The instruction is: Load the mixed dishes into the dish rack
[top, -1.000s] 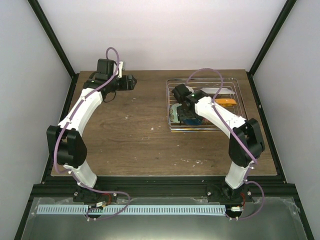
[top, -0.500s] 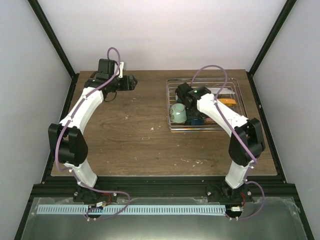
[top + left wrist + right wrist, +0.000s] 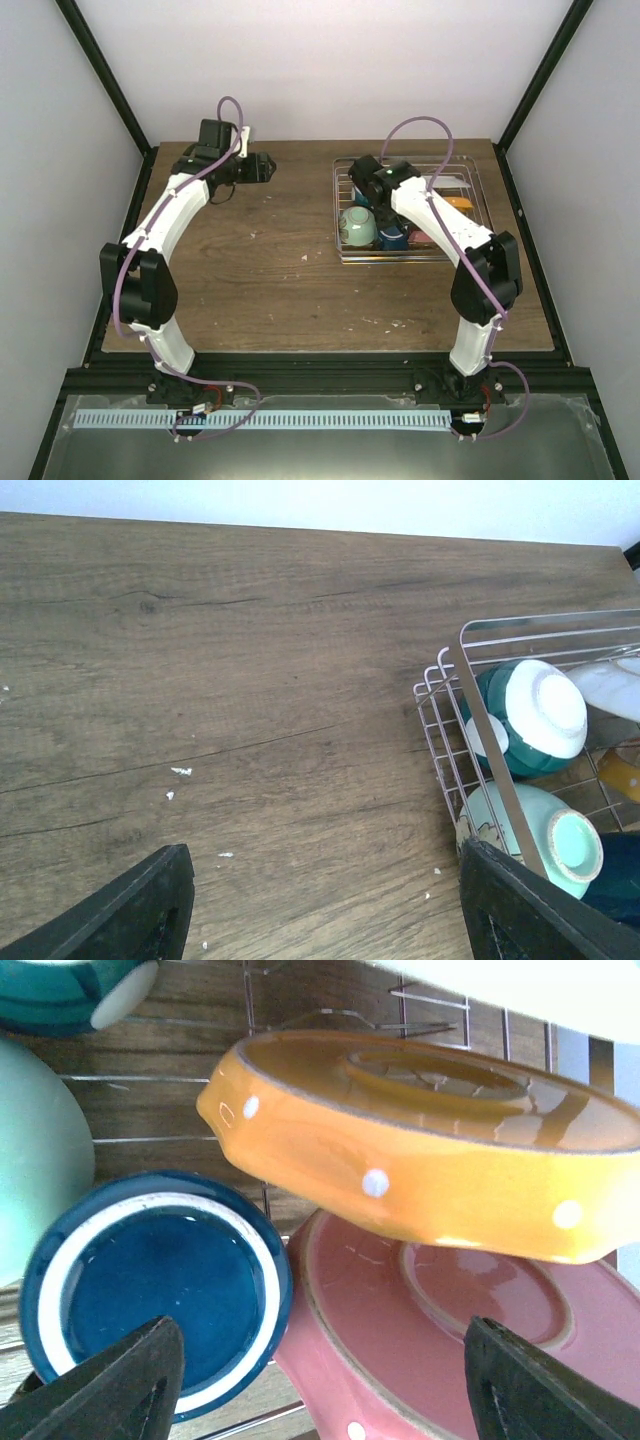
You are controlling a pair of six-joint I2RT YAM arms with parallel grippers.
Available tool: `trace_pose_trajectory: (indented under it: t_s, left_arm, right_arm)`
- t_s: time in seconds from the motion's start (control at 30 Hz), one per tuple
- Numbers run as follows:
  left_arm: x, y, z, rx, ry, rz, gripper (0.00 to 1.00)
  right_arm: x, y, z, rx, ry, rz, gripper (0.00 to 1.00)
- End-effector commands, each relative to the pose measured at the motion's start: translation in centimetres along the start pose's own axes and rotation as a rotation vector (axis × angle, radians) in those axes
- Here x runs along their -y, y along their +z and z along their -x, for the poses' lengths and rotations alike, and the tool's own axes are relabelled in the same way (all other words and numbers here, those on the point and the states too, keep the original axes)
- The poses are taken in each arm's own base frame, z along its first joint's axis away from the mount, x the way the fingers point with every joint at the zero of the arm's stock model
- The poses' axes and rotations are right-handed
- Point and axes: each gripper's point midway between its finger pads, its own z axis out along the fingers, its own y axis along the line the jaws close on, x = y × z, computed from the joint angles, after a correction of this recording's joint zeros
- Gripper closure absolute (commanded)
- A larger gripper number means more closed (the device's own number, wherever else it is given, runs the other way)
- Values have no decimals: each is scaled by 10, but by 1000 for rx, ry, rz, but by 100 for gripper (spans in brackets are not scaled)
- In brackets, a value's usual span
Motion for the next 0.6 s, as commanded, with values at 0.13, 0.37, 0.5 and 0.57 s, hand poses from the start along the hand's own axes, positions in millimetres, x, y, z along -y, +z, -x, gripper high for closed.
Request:
trace_pose_trajectory:
  t_s: [0.13, 0.37, 0.5, 0.57]
  left_arm:
    - [8, -8, 23, 44, 2, -38, 25]
    - [-8, -13, 46, 65, -112, -86, 25]
    - [-35, -16, 57, 70, -195, -63, 24]
    - [-51, -13, 57, 51, -196, 15, 24]
  right_arm:
    - [-8, -33, 49, 154, 17, 133, 21]
    - [-16, -62, 100, 284, 45, 280, 0]
    - [1, -62, 141, 358, 141, 397, 0]
    - [12, -60, 159, 389, 159, 413, 0]
